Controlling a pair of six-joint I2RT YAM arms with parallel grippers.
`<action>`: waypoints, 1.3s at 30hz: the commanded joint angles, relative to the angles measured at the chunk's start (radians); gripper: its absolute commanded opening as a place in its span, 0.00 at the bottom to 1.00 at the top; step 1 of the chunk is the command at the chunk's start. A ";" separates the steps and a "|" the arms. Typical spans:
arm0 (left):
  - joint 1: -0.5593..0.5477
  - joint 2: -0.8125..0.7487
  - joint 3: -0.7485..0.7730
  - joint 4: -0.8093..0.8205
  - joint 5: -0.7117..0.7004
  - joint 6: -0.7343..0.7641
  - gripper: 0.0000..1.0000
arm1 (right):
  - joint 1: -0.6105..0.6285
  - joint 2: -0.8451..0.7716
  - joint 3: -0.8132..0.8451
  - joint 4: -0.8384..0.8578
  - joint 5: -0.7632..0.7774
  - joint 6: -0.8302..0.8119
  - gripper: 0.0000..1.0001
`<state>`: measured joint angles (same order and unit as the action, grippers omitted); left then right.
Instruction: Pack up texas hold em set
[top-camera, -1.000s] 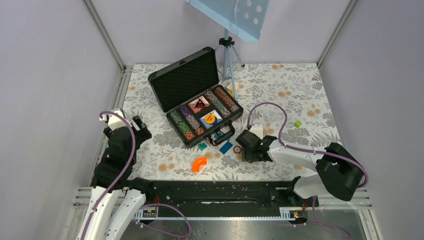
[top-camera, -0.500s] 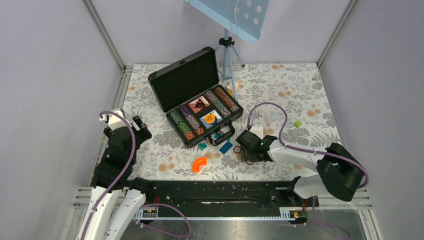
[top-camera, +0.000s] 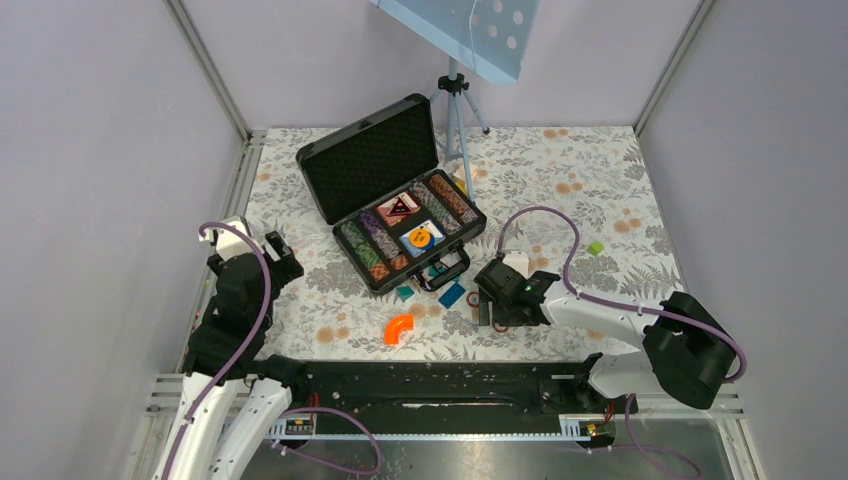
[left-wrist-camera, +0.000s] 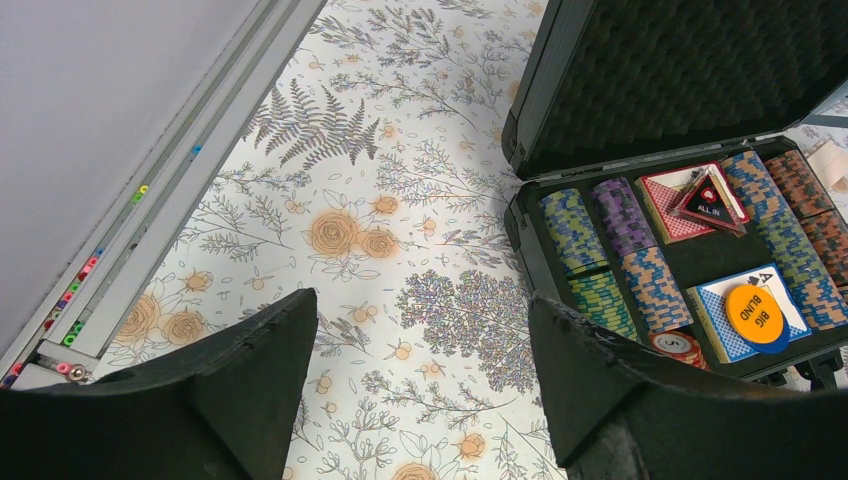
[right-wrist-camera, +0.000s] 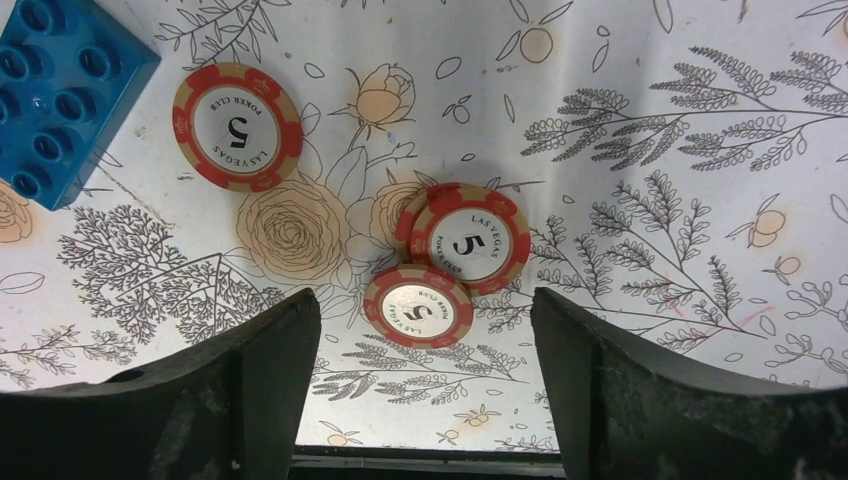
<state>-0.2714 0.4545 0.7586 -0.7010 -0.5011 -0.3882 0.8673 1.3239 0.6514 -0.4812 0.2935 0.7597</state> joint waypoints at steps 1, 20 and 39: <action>0.003 0.003 -0.008 0.051 0.015 0.015 0.77 | -0.004 -0.021 -0.006 -0.011 -0.019 0.053 0.81; 0.000 -0.007 -0.008 0.055 0.022 0.017 0.77 | 0.038 0.066 -0.003 -0.041 0.086 0.186 0.64; -0.005 -0.012 -0.009 0.058 0.025 0.018 0.77 | 0.083 0.061 0.009 -0.085 0.096 0.250 0.63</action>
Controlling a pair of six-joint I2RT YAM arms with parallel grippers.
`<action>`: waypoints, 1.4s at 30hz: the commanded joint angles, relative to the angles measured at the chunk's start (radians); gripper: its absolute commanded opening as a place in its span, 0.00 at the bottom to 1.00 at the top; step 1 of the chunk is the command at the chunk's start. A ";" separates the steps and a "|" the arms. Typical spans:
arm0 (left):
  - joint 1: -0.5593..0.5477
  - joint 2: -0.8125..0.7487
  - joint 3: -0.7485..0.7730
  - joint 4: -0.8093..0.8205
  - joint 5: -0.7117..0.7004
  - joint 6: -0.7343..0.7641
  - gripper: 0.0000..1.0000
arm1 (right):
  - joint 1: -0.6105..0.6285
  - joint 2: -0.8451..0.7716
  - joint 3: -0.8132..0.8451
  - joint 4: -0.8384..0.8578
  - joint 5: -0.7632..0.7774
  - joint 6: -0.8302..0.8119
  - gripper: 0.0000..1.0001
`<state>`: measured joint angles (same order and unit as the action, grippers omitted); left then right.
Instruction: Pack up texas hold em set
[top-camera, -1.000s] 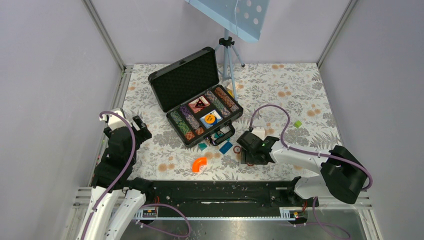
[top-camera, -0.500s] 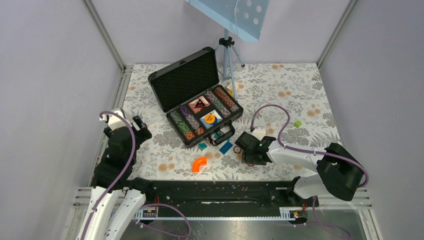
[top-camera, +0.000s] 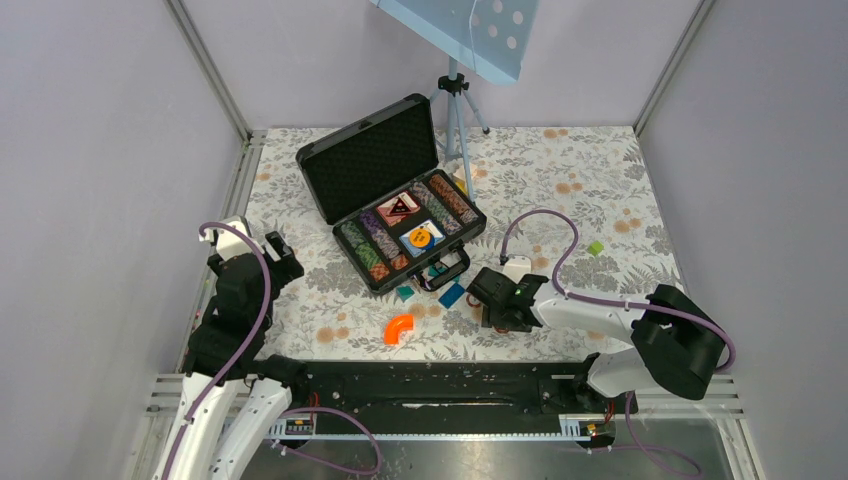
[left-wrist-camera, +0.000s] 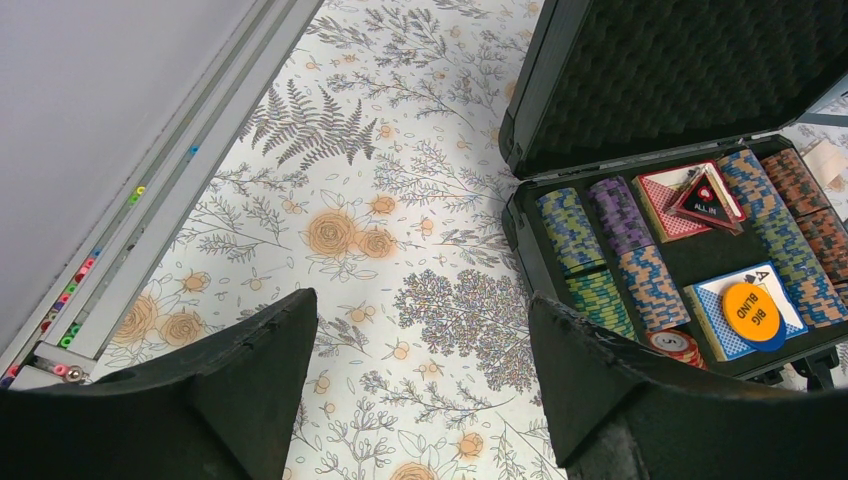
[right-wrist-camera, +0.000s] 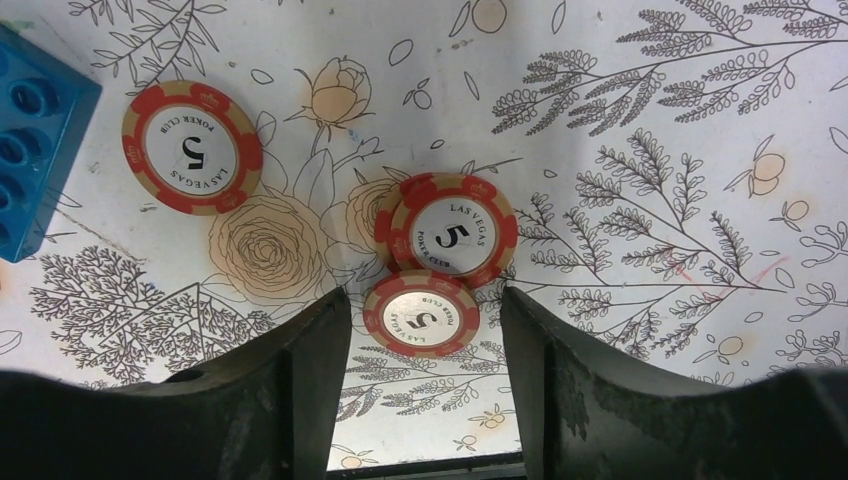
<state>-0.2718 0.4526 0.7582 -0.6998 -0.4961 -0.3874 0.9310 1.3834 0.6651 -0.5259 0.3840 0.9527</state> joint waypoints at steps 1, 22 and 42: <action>-0.005 -0.011 -0.009 0.057 0.019 0.018 0.77 | 0.022 0.002 -0.005 -0.042 0.005 0.060 0.62; -0.006 -0.009 -0.010 0.057 0.018 0.018 0.77 | 0.029 -0.033 0.010 -0.044 0.020 0.044 0.47; -0.006 -0.006 -0.010 0.055 0.014 0.018 0.77 | -0.055 -0.101 0.037 -0.067 0.021 -0.045 0.50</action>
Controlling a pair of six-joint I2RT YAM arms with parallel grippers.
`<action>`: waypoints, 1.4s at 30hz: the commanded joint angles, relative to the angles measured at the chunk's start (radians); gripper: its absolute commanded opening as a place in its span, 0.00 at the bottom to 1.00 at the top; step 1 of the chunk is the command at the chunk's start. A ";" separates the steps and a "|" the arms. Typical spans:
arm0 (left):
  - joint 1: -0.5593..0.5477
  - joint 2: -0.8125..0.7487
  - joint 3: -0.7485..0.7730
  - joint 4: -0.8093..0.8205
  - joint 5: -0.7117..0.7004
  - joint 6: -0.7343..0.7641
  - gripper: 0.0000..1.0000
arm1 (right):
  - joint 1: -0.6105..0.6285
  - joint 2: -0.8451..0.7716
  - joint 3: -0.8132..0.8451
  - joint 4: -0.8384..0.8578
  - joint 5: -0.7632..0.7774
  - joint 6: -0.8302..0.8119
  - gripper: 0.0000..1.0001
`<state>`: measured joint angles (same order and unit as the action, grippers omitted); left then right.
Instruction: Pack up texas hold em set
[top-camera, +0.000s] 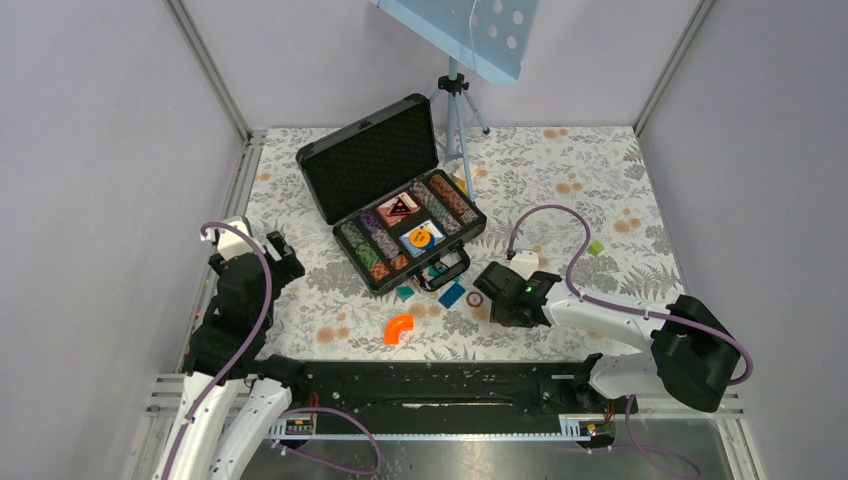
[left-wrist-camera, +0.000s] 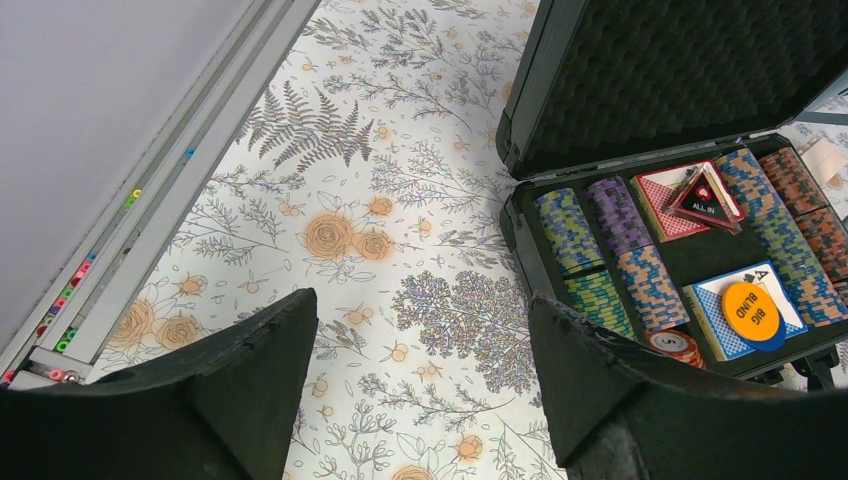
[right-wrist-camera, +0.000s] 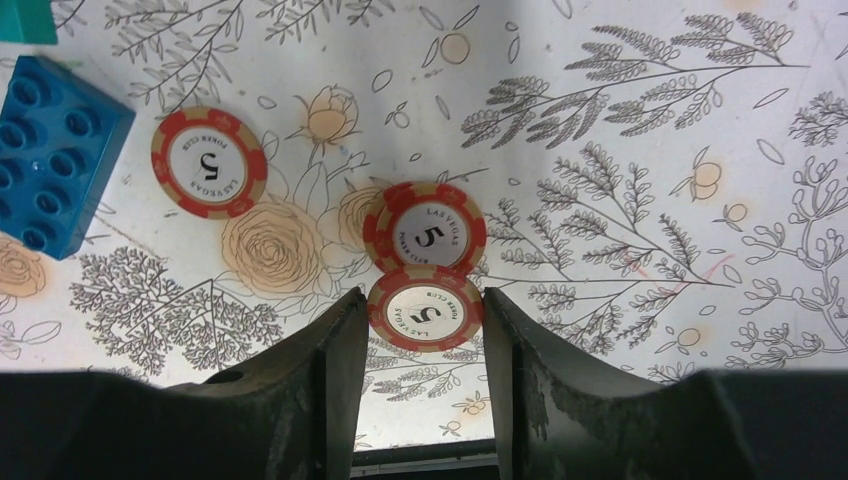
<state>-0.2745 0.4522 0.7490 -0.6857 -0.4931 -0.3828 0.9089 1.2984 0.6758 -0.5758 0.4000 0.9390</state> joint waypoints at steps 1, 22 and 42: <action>-0.003 -0.007 0.000 0.041 0.011 0.015 0.77 | -0.043 -0.014 0.026 -0.010 -0.006 -0.039 0.50; -0.002 -0.007 0.001 0.040 0.006 0.014 0.77 | -0.148 0.059 0.038 0.085 -0.088 -0.111 0.50; -0.003 -0.005 0.000 0.040 0.006 0.014 0.77 | -0.178 0.059 0.034 0.093 -0.087 -0.129 0.50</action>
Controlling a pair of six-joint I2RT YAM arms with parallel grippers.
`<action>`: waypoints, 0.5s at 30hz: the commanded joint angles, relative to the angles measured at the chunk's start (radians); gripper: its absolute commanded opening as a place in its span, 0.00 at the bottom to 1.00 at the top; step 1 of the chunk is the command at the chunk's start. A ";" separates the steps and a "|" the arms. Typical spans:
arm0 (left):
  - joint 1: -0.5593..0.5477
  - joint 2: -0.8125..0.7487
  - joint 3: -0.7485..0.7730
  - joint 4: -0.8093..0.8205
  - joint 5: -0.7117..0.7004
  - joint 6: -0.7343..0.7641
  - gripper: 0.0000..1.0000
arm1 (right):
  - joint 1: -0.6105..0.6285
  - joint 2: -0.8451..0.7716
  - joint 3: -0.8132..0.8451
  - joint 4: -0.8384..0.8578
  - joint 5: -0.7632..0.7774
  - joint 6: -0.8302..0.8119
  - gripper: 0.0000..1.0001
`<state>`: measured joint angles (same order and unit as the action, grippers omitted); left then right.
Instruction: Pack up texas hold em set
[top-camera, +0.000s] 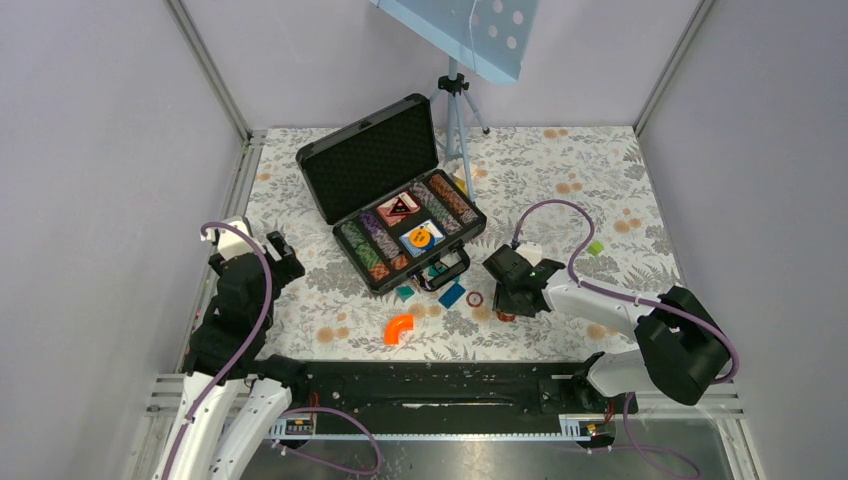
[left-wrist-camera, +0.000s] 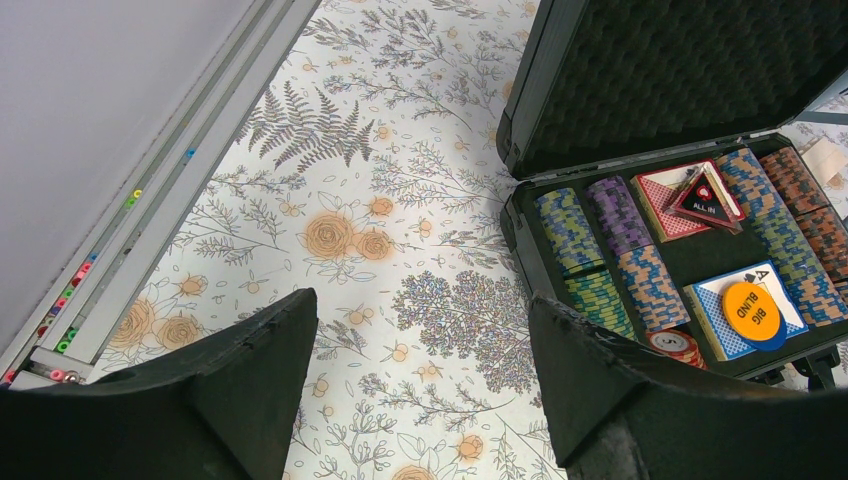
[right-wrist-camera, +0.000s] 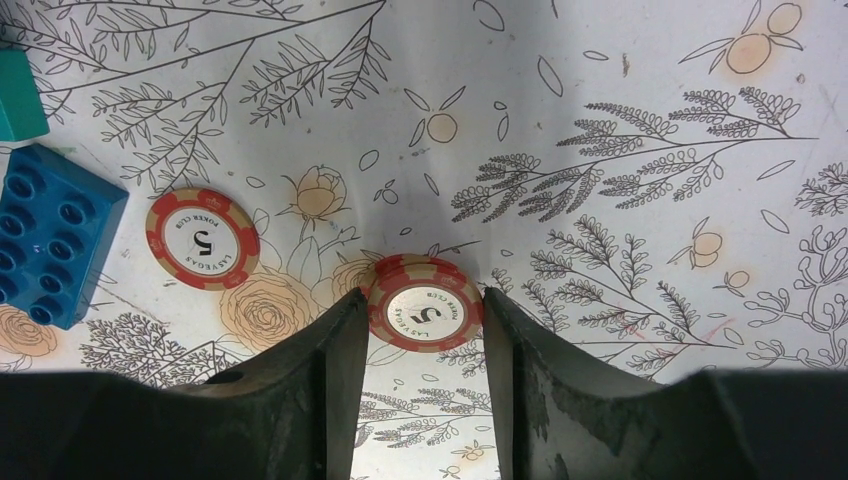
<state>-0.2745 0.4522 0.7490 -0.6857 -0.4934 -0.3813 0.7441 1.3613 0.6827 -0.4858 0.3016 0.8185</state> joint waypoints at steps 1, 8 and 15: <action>-0.003 -0.006 0.000 0.039 0.006 0.012 0.77 | -0.016 -0.004 0.027 0.003 0.012 -0.010 0.50; -0.002 -0.004 0.000 0.040 0.009 0.012 0.77 | -0.022 0.000 0.031 0.004 0.009 -0.019 0.50; -0.003 -0.006 0.000 0.040 0.008 0.012 0.77 | -0.025 0.015 0.032 0.004 0.007 -0.022 0.56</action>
<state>-0.2745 0.4522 0.7490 -0.6857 -0.4934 -0.3813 0.7280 1.3624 0.6834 -0.4843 0.3012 0.8043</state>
